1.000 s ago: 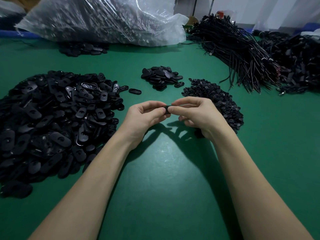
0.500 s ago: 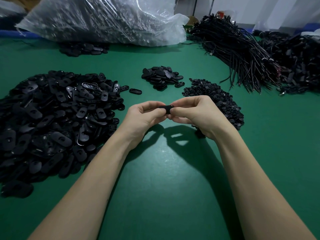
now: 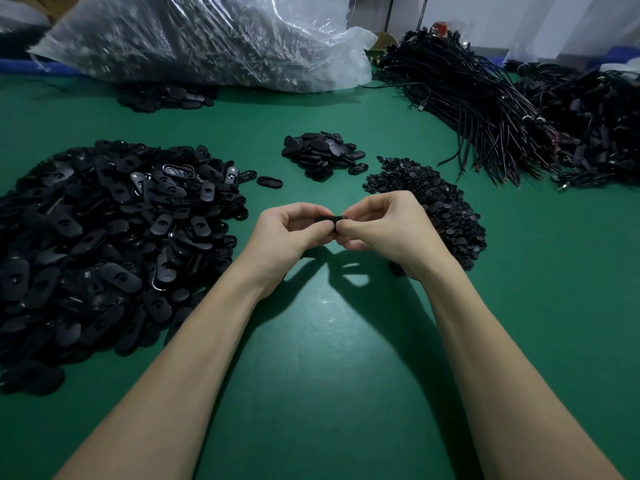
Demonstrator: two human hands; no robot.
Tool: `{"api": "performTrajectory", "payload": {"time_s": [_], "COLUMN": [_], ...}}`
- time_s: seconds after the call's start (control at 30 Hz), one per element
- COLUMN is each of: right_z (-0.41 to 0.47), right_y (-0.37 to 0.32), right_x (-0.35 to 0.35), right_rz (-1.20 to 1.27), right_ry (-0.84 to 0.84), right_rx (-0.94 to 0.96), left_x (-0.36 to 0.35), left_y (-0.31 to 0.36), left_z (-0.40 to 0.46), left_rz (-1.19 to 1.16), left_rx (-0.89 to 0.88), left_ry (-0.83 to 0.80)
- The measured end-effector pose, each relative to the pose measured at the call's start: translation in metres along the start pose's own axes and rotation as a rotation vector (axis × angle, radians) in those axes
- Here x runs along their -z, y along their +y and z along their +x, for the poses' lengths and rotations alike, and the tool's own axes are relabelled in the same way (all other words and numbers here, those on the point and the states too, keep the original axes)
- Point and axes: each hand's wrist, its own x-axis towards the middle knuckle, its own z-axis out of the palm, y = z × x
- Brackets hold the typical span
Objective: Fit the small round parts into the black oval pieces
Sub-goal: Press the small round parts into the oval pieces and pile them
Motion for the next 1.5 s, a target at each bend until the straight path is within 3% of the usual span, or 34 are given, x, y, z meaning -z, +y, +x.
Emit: {"api": "performTrajectory", "payload": {"time_s": [0.23, 0.47, 0.57, 0.73, 1.07, 1.33, 1.5], "right_z": [0.001, 0.008, 0.019, 0.061, 0.145, 0.149, 0.133], "right_y": [0.003, 0.001, 0.004, -0.002, -0.011, -0.004, 0.0], "right_x": [-0.009, -0.003, -0.006, -0.012, -0.028, -0.026, -0.024], "right_rz": [-0.174, -0.049, -0.081, -0.095, 0.109, 0.151, 0.031], "right_ry": [0.049, -0.035, 0.06, 0.16, 0.258, 0.286, 0.287], "right_rx": [0.089, 0.142, 0.122, 0.097, -0.041, -0.045, -0.013], "left_x": [-0.008, -0.009, -0.008, -0.007, -0.006, -0.007, -0.007], "left_y": [-0.002, -0.006, -0.004, -0.001, 0.0, -0.001, -0.001], "left_z": [-0.001, 0.004, 0.007, 0.009, 0.01, 0.011, 0.011], "left_rz": [0.134, -0.019, -0.095, -0.165, -0.208, -0.167, -0.153], "left_rx": [-0.039, 0.002, 0.025, 0.07, 0.098, 0.106, 0.104], "left_ry": [0.09, 0.207, 0.262, 0.259, 0.232, 0.208, 0.206]}}
